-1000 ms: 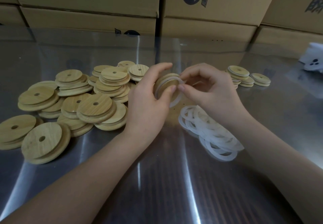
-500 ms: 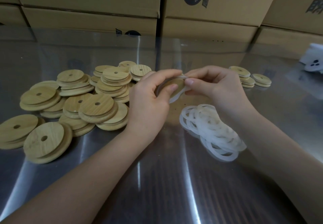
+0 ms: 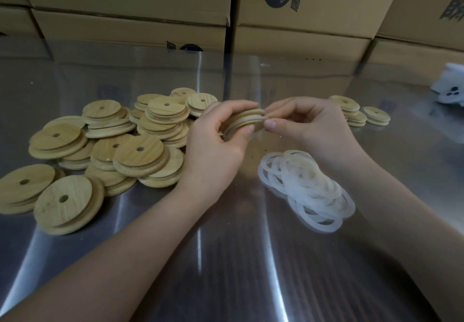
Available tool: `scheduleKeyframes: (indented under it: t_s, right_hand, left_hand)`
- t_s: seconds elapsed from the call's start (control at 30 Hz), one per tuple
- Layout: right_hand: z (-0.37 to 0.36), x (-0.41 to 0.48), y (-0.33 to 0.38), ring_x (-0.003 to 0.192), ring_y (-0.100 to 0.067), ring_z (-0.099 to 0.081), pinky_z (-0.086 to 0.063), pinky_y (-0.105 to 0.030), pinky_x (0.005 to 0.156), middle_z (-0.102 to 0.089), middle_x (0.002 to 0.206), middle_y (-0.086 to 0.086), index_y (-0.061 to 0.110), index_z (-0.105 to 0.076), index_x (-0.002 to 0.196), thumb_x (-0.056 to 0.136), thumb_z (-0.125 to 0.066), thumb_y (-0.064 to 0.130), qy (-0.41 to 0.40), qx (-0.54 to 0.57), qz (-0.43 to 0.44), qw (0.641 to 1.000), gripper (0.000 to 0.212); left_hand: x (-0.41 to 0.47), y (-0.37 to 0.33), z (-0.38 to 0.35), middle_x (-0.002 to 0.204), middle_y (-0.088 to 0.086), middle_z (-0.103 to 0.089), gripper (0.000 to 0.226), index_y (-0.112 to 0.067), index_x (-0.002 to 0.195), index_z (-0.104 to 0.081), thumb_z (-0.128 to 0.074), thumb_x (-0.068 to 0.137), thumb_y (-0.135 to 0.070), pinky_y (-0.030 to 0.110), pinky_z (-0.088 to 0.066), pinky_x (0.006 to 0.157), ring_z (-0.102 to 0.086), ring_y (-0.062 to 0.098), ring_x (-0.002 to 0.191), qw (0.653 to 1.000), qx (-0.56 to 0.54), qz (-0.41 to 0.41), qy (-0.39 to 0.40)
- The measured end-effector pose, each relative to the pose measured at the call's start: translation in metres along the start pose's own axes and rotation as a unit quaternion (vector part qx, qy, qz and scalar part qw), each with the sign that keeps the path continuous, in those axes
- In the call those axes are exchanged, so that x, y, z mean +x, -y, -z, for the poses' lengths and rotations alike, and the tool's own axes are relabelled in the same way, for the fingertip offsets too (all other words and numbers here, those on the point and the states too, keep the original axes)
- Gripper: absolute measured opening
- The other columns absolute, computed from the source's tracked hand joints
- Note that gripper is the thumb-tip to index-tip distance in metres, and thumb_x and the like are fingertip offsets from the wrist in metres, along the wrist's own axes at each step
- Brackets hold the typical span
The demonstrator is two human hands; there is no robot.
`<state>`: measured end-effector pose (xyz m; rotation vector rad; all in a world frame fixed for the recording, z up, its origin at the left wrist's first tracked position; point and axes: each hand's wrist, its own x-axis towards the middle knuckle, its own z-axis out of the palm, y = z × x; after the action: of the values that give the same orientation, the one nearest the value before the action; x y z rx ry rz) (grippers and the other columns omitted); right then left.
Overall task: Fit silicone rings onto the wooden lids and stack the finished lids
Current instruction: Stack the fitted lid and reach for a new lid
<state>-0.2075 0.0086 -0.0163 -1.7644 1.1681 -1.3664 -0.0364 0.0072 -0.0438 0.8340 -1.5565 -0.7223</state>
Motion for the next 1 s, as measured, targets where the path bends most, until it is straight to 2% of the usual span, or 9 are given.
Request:
scheduleKeyframes:
  t_s: [0.17,0.37,0.5,0.63,0.7,0.8,1.0]
  right_hand:
    - [-0.005,-0.002,-0.004,0.091,-0.019,-0.071,-0.055,-0.03,0.084,-0.074,0.093,-0.005,0.016,-0.073,0.085,0.08,-0.077,0.002,-0.003,-0.026,0.049,0.998,0.015]
    - [-0.01,-0.005,-0.009,0.092,-0.012,-0.071,-0.054,-0.023,0.082,-0.073,0.095,0.0,0.018,-0.07,0.09,0.082,-0.075,0.004,-0.038,-0.051,0.079,0.995,0.017]
    - [-0.009,-0.005,-0.013,0.096,-0.015,-0.069,-0.056,-0.031,0.083,-0.072,0.099,-0.005,0.016,-0.071,0.086,0.082,-0.075,0.003,-0.058,-0.106,0.123,0.985,0.014]
    - [-0.011,-0.006,-0.014,0.095,-0.008,-0.067,-0.054,-0.02,0.08,-0.07,0.099,-0.006,0.012,-0.072,0.087,0.081,-0.075,0.002,-0.055,-0.172,0.16,0.97,0.011]
    - [-0.011,-0.007,-0.013,0.096,-0.007,-0.066,-0.053,-0.017,0.082,-0.07,0.099,-0.007,0.008,-0.073,0.087,0.082,-0.074,0.002,-0.044,-0.185,0.169,0.967,0.008]
    - [-0.012,-0.008,-0.012,0.095,-0.009,-0.066,-0.053,-0.018,0.084,-0.07,0.099,-0.009,0.004,-0.074,0.088,0.082,-0.074,0.0,-0.031,-0.201,0.183,0.962,0.007]
    - [-0.012,-0.007,-0.011,0.09,-0.009,-0.066,-0.053,-0.016,0.081,-0.069,0.093,-0.008,0.001,-0.074,0.083,0.079,-0.075,-0.005,-0.035,-0.195,0.183,0.963,0.008]
  left_hand:
    - [0.001,-0.001,0.001,0.098,-0.004,-0.071,0.027,-0.019,0.101,-0.069,-0.07,0.084,0.002,0.026,-0.054,0.087,-0.067,0.009,0.097,0.994,-0.095,0.05,-0.002]
    - [0.003,-0.001,0.001,0.098,0.003,-0.074,0.025,-0.011,0.101,-0.068,-0.071,0.082,0.005,0.024,-0.056,0.084,-0.07,0.013,0.095,0.98,-0.166,0.104,-0.027]
    - [0.003,0.001,0.0,0.088,-0.002,-0.074,0.028,-0.017,0.093,-0.064,-0.074,0.079,0.006,0.02,-0.055,0.076,-0.071,0.009,0.086,0.987,-0.115,0.109,-0.021]
    - [0.001,0.004,-0.001,0.094,-0.012,-0.072,0.035,-0.024,0.101,-0.067,-0.077,0.078,0.0,0.02,-0.054,0.084,-0.067,0.0,0.093,0.997,0.03,0.074,-0.001]
    - [0.0,0.004,-0.002,0.093,-0.016,-0.07,0.035,-0.026,0.105,-0.07,-0.078,0.078,-0.005,0.022,-0.054,0.085,-0.066,-0.002,0.091,0.996,0.063,0.061,0.005]
    - [-0.001,0.002,-0.001,0.084,-0.019,-0.069,0.03,-0.033,0.095,-0.07,-0.078,0.079,-0.009,0.024,-0.054,0.079,-0.065,-0.002,0.083,0.995,0.085,0.042,0.001]
    - [0.001,0.003,0.0,0.083,-0.017,-0.071,0.029,-0.029,0.091,-0.073,-0.076,0.078,-0.004,0.03,-0.056,0.08,-0.066,0.0,0.083,0.995,0.085,0.047,-0.015]
